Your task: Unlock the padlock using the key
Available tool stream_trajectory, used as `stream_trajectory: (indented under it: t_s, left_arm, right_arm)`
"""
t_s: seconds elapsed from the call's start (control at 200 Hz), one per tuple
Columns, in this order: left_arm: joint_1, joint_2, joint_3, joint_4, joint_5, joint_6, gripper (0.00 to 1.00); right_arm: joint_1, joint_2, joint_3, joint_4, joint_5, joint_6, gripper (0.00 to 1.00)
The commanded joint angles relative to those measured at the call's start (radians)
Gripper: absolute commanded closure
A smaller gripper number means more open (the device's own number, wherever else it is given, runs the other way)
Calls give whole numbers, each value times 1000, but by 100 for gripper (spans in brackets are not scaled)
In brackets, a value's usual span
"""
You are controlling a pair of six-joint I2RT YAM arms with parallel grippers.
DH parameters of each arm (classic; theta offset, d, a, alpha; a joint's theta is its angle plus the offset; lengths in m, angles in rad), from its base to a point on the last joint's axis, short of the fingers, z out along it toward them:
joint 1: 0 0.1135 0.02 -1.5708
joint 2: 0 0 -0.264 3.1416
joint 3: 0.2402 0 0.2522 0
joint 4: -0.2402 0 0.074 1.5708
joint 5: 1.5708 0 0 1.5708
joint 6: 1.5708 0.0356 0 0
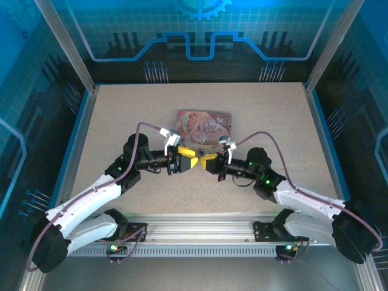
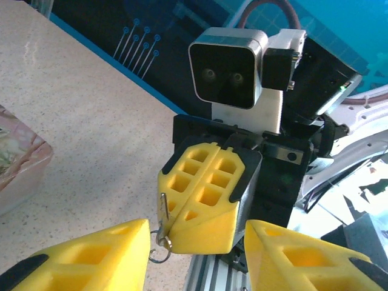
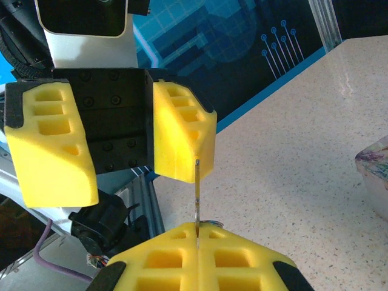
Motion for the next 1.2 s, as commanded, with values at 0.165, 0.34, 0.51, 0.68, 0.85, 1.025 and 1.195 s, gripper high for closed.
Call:
stream_trajectory:
  t_s: [0.165, 0.34, 0.51, 0.68, 0.85, 1.025, 1.195]
  left_arm:
    - [23, 25, -32, 77, 40, -29, 56]
    - [27, 59, -33, 141, 94, -59, 62]
    - [26, 92, -28, 194, 140, -81, 69]
    - [27, 104, -25, 196, 151, -83, 81]
    - [26, 117, -25, 209, 169, -84, 94]
    - [27, 115, -28, 212, 183, -65, 100]
    - [26, 91, -18, 149, 177, -8, 100]
  right_arm:
    - [-10, -26, -5, 48, -17, 19, 100]
    - [-10, -30, -2, 50, -29, 19, 100]
    - [-11, -26, 1, 54, -33, 22, 100]
    - [-10, -23, 5, 56, -34, 22, 100]
    - [-9, -15, 9, 56, -37, 21, 100]
    - [-9, -6, 21, 36, -35, 5, 100]
    - [-10, -29, 60, -99, 0, -39, 87]
